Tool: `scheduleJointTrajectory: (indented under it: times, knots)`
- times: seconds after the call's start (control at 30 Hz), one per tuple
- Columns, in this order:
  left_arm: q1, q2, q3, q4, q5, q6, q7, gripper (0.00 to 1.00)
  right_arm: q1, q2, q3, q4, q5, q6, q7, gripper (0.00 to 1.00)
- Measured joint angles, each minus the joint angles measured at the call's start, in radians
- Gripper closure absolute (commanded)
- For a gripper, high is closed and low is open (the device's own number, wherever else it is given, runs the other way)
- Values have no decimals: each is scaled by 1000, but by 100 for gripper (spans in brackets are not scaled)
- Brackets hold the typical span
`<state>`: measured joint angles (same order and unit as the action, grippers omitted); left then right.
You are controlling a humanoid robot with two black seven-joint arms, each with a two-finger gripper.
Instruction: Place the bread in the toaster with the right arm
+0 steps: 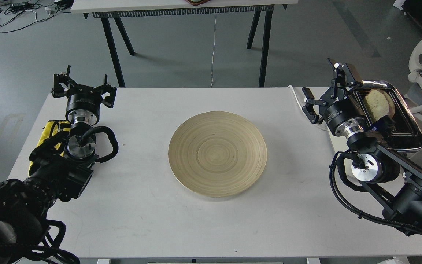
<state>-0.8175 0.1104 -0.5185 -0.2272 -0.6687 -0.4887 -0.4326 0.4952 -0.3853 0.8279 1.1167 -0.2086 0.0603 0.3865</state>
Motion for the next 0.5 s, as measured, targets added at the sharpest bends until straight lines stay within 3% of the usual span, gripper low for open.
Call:
scheduleJointTrajectory:
  times: [0.13, 0.23, 0.5]
  knots:
    - [0, 0, 0, 0, 0, 0, 0, 0, -15, 48, 66, -107, 23, 201, 2, 1]
    - [0, 0, 0, 0, 0, 0, 0, 0, -16, 71, 79, -143, 26, 287, 3, 1]
    - [0, 0, 0, -1, 0, 0, 0, 0, -23, 80, 82, -153, 26, 330, 34, 1]
